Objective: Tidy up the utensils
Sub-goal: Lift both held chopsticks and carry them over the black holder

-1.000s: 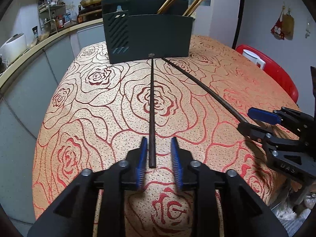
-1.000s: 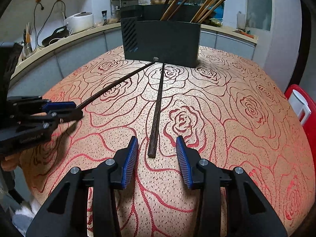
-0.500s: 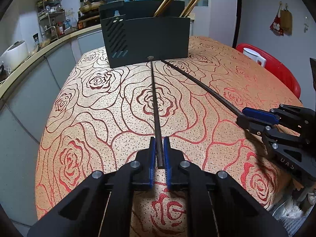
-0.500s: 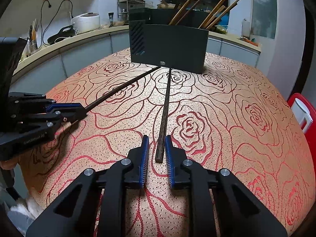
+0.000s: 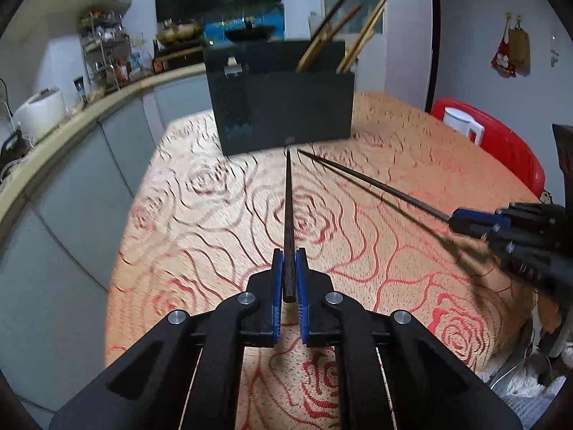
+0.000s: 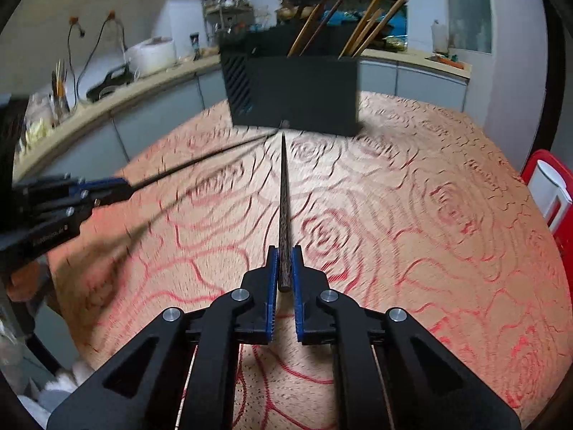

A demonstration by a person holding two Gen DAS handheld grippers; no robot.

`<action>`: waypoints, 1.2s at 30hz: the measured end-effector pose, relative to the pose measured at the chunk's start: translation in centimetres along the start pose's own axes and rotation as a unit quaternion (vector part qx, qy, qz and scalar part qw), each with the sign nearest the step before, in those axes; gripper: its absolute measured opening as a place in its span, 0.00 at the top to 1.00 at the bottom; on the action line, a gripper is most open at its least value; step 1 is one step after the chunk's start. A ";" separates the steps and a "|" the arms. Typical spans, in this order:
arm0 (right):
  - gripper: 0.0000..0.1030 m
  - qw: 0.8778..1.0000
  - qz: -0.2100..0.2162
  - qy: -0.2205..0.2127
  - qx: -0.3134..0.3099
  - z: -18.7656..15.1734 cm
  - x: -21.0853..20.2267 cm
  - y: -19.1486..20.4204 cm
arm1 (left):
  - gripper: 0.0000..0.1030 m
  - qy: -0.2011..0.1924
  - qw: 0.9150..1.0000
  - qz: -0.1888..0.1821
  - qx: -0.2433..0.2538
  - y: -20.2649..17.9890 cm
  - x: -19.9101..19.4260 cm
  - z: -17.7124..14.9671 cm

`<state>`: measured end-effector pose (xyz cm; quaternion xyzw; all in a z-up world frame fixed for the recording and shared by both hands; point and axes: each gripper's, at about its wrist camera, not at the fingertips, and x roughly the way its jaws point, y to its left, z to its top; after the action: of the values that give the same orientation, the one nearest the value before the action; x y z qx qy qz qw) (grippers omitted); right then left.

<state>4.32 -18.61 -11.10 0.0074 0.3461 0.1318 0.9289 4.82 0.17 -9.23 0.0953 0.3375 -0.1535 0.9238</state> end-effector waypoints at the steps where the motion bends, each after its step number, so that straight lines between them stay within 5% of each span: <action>1: 0.92 1.000 0.002 -0.006 0.006 0.4 -0.5 -0.2 | 0.93 -0.005 1.000 0.003 0.002 0.0 -0.4 0.3; 18: 0.92 0.989 0.024 -0.140 0.027 9.5 -9.1 -3.9 | 0.93 -0.105 0.994 0.019 0.015 1.8 -7.4 8.8; 36: 0.92 0.986 0.043 -0.152 0.043 17.9 -9.6 -6.4 | 0.93 -0.111 0.994 -0.003 0.019 2.9 -6.8 15.8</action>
<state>10.40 -25.82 7.96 0.0822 0.2051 0.1538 0.9631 10.28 -0.07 7.28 0.0943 0.2303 -0.1728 0.9530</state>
